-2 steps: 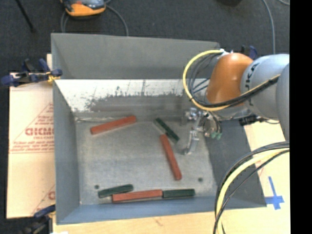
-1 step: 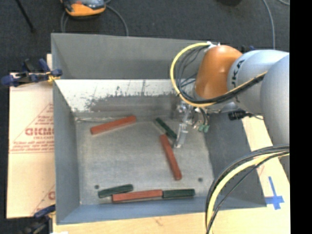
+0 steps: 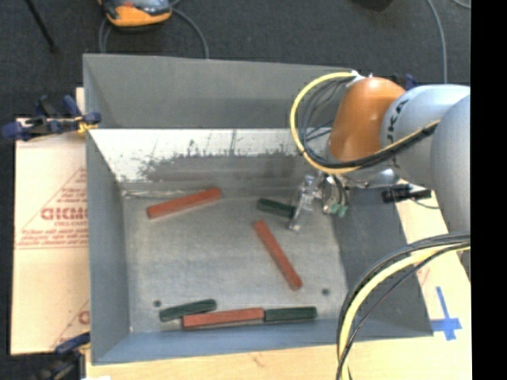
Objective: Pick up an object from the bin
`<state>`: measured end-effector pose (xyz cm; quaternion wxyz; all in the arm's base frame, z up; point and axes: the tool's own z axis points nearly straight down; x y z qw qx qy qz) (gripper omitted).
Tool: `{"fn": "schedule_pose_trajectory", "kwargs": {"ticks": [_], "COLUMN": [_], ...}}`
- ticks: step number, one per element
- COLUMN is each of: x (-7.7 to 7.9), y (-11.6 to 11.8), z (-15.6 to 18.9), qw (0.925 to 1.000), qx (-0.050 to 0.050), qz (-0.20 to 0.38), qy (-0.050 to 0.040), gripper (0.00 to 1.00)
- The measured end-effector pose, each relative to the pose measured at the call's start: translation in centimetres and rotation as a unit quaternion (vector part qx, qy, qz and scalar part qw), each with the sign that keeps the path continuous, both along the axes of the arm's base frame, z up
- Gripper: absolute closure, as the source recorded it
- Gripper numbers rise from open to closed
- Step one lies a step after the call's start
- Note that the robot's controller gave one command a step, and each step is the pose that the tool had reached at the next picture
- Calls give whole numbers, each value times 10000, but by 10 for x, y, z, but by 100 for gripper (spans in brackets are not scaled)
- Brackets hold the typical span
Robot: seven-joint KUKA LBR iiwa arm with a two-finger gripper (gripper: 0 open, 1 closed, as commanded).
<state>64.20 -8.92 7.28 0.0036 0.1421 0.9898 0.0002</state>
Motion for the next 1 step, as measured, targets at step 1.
{"fn": "schedule_pose_trajectory", "kwargs": {"ticks": [1], "x": [0], "y": [0], "z": [0], "qw": [10000], "qx": [-2], "qz": [4], "qy": [0], "gripper": [100]}}
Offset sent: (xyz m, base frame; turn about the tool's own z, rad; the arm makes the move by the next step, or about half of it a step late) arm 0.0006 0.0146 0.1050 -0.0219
